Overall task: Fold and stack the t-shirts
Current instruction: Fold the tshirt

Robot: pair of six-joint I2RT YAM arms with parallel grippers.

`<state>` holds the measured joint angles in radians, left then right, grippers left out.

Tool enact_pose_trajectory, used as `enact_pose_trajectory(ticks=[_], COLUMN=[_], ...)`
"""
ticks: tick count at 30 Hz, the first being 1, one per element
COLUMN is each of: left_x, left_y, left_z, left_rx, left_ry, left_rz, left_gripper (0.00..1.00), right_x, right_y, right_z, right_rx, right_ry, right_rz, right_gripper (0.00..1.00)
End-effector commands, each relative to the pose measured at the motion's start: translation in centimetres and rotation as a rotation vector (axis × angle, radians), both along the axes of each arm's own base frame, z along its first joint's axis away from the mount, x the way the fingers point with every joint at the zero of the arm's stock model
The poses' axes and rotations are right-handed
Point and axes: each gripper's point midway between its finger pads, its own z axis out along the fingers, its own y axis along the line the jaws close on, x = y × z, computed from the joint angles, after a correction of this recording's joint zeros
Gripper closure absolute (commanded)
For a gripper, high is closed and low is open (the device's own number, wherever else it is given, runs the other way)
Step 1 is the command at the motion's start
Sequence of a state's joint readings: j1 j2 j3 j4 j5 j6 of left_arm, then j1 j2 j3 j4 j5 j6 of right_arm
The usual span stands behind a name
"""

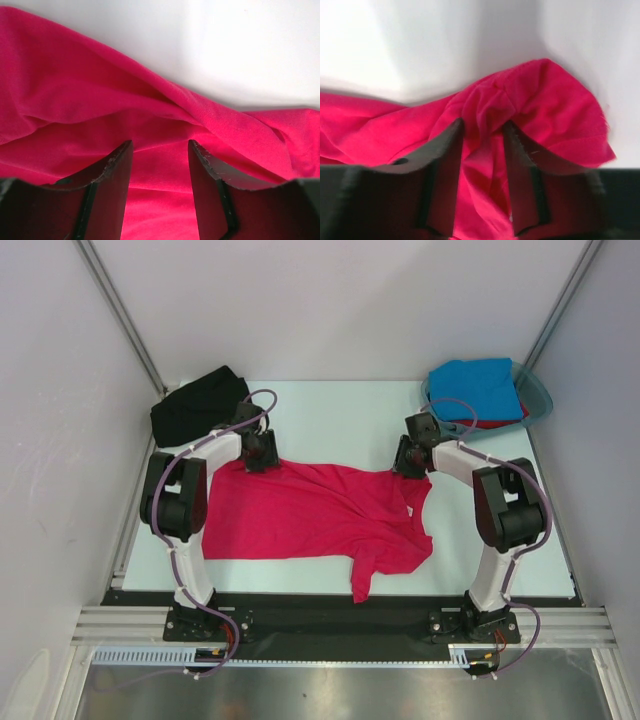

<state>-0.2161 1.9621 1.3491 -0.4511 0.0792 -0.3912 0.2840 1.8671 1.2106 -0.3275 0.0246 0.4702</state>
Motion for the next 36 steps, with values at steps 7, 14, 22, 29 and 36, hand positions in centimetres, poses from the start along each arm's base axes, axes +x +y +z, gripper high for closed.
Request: enact_pose_trajectory(ticks=[7, 14, 22, 29, 36], left_x=[1.1, 1.3, 1.2, 1.2, 1.5], left_y=[-0.4, -0.5, -0.2, 0.0, 0.8], left_z=[1.4, 1.6, 1.5, 1.6, 2.1], left_rx=[0.004, 0.003, 0.016, 0.027, 0.054], left_ry=[-0.044, -0.049, -0.045, -0.047, -0.078], left_rz=[-0.016, -0.018, -0.013, -0.005, 0.028], left_gripper=[0.46, 0.46, 0.46, 0.46, 0.39], right_x=[4.6, 9.2, 14.5, 18.7, 19.8], right_y=[1.6, 0.1, -1.7, -3.1, -4.1], right_z=[2.1, 3.9, 4.1, 3.6, 3.6], right_rx=[0.072, 0.052, 0.029, -0.042, -0.101], right_ry=[-0.108, -0.224, -0.312, -0.368, -0.39], right_rz=[0.027, 0.002, -0.05, -0.1, -0.124], right_gripper=[0.96, 0.98, 0.99, 1.0, 0.9])
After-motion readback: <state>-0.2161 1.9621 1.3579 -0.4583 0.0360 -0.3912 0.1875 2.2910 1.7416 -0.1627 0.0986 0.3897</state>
